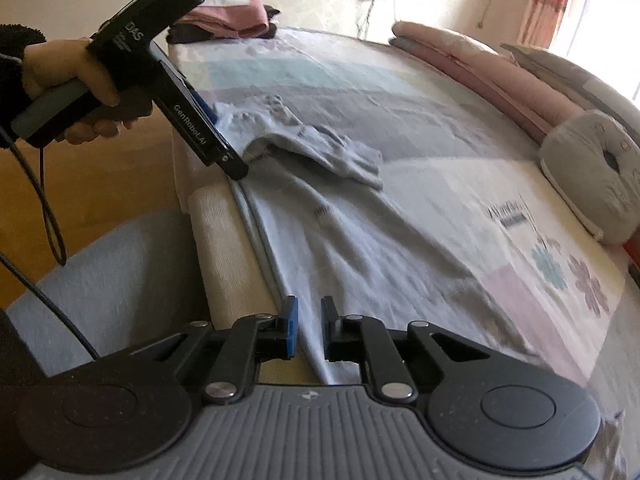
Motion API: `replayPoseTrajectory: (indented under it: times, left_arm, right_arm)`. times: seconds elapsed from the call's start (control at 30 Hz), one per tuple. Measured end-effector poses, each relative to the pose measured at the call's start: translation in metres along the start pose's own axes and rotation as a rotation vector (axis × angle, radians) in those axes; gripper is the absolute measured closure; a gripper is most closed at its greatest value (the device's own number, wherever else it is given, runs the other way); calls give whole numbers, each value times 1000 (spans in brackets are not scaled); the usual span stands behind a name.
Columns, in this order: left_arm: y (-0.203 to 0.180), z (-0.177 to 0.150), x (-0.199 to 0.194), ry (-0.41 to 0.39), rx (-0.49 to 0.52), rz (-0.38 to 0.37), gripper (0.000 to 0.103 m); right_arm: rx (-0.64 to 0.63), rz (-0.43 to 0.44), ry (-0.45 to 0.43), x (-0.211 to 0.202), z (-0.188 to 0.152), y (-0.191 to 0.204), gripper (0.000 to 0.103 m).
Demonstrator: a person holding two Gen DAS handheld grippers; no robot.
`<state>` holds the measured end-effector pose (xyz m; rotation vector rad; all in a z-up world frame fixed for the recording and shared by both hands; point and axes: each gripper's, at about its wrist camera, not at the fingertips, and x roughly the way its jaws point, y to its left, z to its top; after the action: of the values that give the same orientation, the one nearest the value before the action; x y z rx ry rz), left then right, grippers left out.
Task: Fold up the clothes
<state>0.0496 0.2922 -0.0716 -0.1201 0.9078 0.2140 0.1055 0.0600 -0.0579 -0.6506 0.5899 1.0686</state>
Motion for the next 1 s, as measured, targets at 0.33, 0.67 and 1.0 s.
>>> replayPoseTrajectory:
  times: [0.33,0.67,1.0]
  left_arm:
    - [9,5,-21,-64,-19,2,4]
    - [18,2,-21,-63,-39,-14,4]
    - [-18,18,11,-56,72,-38,4]
  right_arm:
    - [-134,65,-30,64,45,25,89]
    - [-144,144,-25,67,52,32,101]
    - [29,103,-52,28,39,7,90]
